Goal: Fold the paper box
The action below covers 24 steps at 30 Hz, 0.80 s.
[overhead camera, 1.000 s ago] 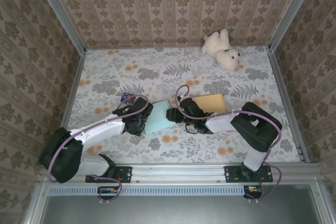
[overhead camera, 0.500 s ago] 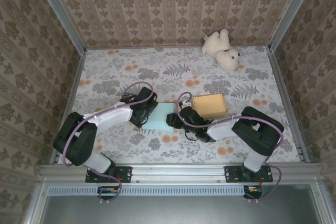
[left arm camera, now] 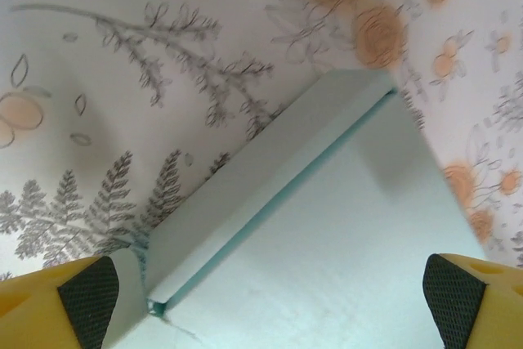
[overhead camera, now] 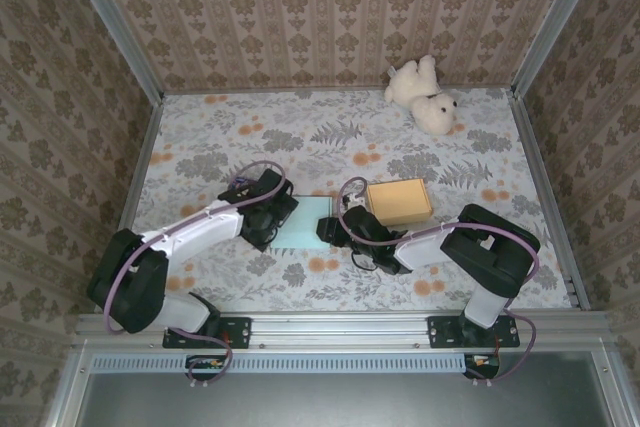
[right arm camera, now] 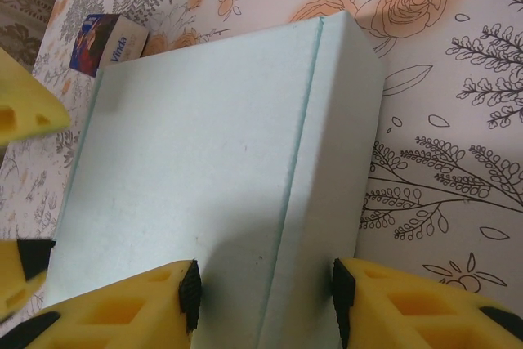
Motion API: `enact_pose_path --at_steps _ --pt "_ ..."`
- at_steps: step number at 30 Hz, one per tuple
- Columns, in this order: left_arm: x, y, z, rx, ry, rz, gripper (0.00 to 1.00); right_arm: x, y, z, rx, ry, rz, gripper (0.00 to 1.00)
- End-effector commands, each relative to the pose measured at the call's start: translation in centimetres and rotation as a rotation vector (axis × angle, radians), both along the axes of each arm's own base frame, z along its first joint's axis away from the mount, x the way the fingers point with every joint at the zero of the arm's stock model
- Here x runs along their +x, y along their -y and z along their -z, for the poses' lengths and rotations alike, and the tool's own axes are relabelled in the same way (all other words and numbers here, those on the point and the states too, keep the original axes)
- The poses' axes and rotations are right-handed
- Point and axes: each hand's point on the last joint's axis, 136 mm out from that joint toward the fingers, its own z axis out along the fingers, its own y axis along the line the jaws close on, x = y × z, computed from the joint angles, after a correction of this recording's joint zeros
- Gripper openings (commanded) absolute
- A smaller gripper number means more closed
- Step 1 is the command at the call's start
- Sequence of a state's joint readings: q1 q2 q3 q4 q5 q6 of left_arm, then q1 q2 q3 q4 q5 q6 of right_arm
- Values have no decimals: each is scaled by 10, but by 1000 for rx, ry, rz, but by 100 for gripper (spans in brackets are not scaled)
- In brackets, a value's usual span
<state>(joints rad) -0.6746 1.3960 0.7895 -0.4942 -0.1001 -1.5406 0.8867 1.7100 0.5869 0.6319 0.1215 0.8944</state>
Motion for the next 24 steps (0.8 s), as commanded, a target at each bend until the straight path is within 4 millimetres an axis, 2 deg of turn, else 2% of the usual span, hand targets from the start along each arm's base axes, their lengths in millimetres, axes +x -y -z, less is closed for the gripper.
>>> enact_pose_path --at_steps 1,7,10,16,24 --pt "-11 0 12 -12 -41 -6 100 -5 7 14 -30 -20 17 49" --pt "-6 1 13 -19 -21 -5 99 -7 7 16 -33 -25 12 49" --pt "-2 0 15 -18 -7 -6 95 -8 6 16 -32 -25 8 49" --pt "6 -15 21 3 -13 -15 93 -9 6 14 -35 -22 -1 49" --pt "6 -6 30 -22 -50 7 91 -8 3 15 -39 -23 -5 49"
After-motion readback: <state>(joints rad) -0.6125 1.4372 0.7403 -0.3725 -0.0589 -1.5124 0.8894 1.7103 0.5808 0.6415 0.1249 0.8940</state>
